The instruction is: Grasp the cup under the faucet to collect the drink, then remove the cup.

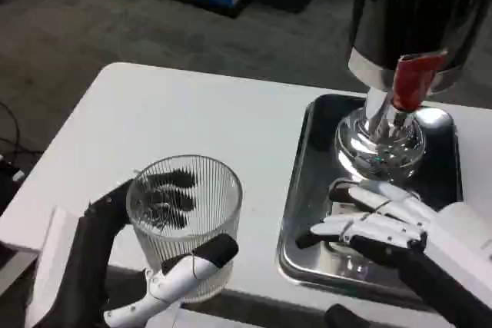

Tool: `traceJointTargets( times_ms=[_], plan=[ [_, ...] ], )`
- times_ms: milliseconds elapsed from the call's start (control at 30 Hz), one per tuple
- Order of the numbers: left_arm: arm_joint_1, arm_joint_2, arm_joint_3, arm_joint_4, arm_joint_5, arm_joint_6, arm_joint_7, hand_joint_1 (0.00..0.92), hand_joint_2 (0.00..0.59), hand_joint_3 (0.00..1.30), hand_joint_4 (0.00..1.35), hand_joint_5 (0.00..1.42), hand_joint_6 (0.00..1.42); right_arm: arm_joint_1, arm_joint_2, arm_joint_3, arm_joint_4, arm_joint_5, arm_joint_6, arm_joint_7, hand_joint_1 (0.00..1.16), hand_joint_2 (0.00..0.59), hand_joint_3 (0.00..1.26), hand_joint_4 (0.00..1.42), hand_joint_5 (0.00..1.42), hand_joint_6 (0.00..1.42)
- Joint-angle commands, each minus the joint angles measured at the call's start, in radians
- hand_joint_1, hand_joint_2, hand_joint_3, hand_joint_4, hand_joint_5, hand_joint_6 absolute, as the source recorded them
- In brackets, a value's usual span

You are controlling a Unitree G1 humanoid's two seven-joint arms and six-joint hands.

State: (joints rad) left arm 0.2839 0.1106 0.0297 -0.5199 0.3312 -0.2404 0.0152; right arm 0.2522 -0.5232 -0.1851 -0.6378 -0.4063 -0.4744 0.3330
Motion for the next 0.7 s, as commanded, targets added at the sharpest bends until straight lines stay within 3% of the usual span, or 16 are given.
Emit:
traceJointTargets(
  times_ms=[33, 700],
  plan=[
    [0.006, 0.001, 0.003, -0.027, 0.004, -0.001, 0.007, 0.457, 0.237, 0.67, 0.75, 0.72, 0.57, 0.006, 0.002, -0.007, -0.003, 0.016, -0.015, -0.012, 0.37, 0.408, 0.33, 0.28, 0.11, 0.02],
    [0.023, 0.003, -0.017, -0.014, 0.007, -0.023, 0.008, 0.457, 0.237, 0.67, 0.75, 0.72, 0.57, 0.014, 0.009, -0.005, -0.004, 0.029, -0.01, -0.011, 0.38, 0.406, 0.33, 0.28, 0.11, 0.02]
  ],
)
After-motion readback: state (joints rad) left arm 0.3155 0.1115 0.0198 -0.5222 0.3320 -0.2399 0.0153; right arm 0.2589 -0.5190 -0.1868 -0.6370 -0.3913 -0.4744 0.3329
